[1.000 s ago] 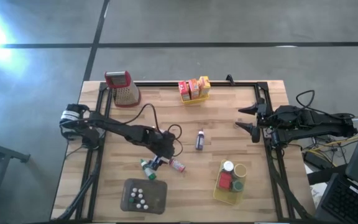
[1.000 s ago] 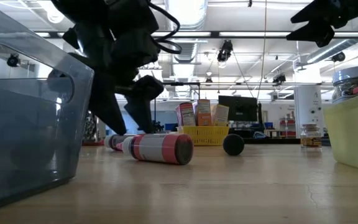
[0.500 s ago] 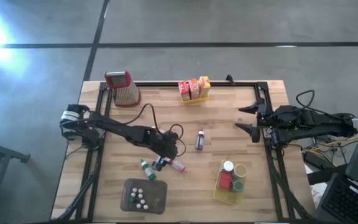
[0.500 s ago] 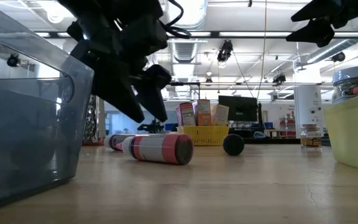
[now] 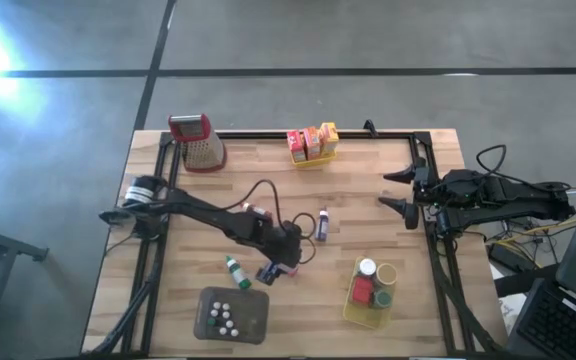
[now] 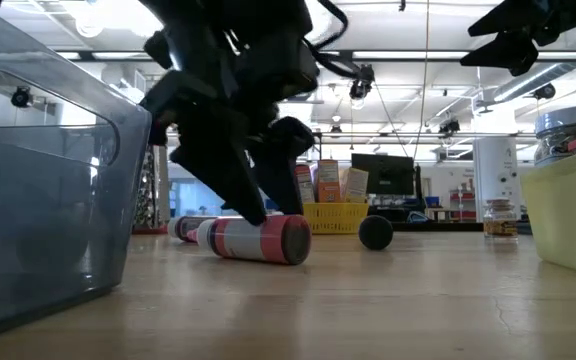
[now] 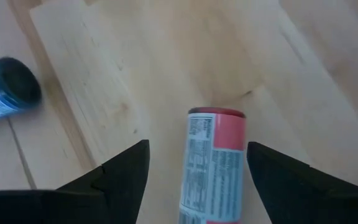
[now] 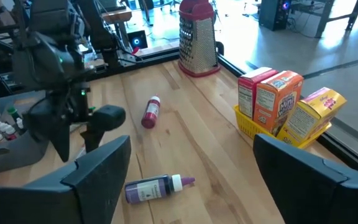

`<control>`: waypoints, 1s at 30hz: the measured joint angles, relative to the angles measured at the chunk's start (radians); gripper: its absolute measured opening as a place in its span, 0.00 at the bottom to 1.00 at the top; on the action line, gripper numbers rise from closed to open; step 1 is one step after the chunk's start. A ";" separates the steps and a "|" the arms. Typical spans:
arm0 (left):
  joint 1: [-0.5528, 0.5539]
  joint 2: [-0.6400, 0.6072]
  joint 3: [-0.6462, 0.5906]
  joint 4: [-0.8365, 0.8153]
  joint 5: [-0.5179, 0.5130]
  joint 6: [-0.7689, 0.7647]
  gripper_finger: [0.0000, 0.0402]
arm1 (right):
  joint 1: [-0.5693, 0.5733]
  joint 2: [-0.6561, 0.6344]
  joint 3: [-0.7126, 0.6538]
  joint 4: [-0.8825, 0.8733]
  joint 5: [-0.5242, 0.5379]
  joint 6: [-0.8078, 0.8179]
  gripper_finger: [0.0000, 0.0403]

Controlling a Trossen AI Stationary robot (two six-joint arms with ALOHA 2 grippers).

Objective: Pick & Place Kitchen Items
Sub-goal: Put the large pink food coloring bottle into the black bin

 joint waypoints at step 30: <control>-0.028 0.088 0.081 -0.029 -0.018 -0.109 0.68 | 0.000 0.000 0.000 0.000 0.000 0.000 0.59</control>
